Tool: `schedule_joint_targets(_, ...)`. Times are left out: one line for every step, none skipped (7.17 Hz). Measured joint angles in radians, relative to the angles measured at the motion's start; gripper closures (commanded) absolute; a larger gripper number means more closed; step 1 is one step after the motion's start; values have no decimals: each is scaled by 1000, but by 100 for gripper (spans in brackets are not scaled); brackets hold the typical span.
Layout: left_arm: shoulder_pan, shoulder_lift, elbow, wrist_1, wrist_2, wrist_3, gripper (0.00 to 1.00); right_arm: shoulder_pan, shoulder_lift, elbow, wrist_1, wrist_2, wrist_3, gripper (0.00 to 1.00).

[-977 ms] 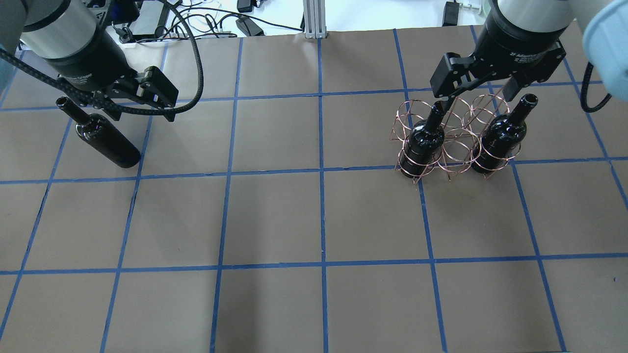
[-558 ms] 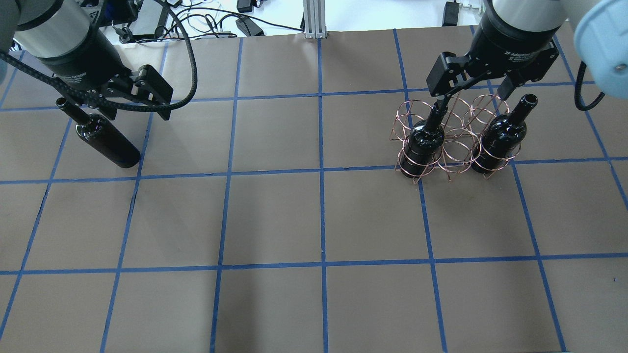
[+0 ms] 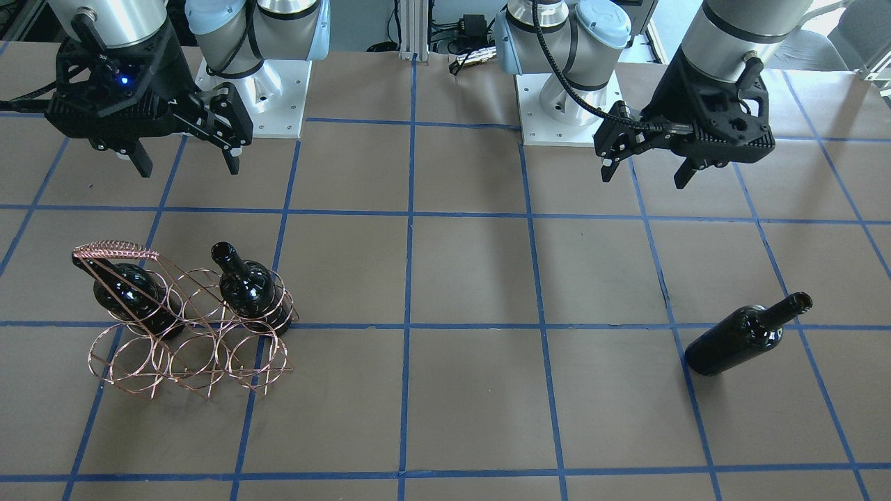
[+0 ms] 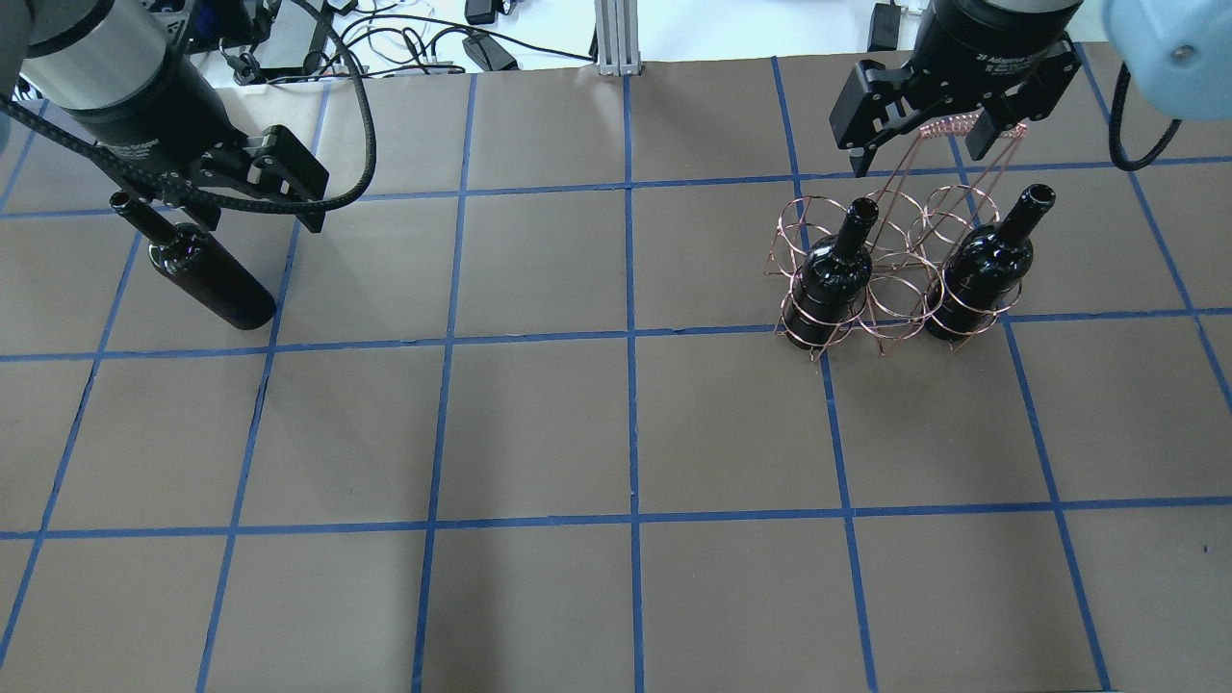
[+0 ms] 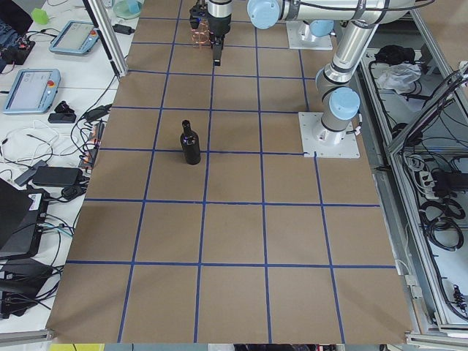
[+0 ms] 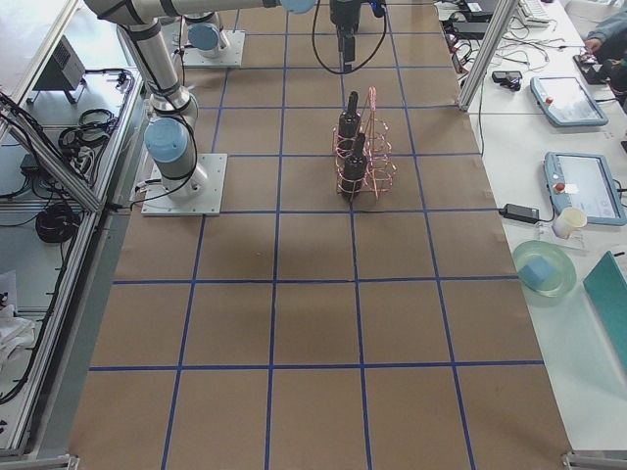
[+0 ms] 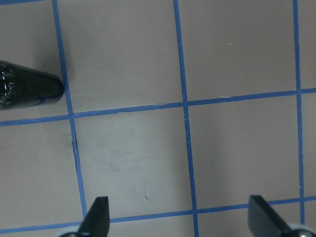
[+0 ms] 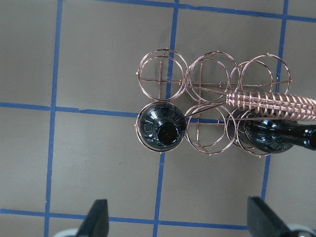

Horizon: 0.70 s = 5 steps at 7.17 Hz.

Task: Place wine into wine basket
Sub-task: 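Move the left gripper above the dark bottle lying on the table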

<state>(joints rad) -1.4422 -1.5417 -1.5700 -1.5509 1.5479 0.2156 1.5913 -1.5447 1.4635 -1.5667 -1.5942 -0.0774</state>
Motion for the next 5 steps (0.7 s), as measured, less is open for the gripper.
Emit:
schedule_joint_targets(52,-12,7,9,-3,33,0,-1,5,-1,-1,0,-7,0)
schedule_joint_targets(121,-30,19,19,-6,91,0,0,8,-2,-1,0,-17,0)
schedule_joint_targets(182,-57,42,34,-6,171,0,1,9,-2,1,-1,-22,0)
schedule_joint_targets(234,-96,78,50,-4,247,0,2,10,0,0,1,-23,0)
schedule_joint_targets(276,-146,116,81,0,315,0,3,9,4,-1,1,-22,0)
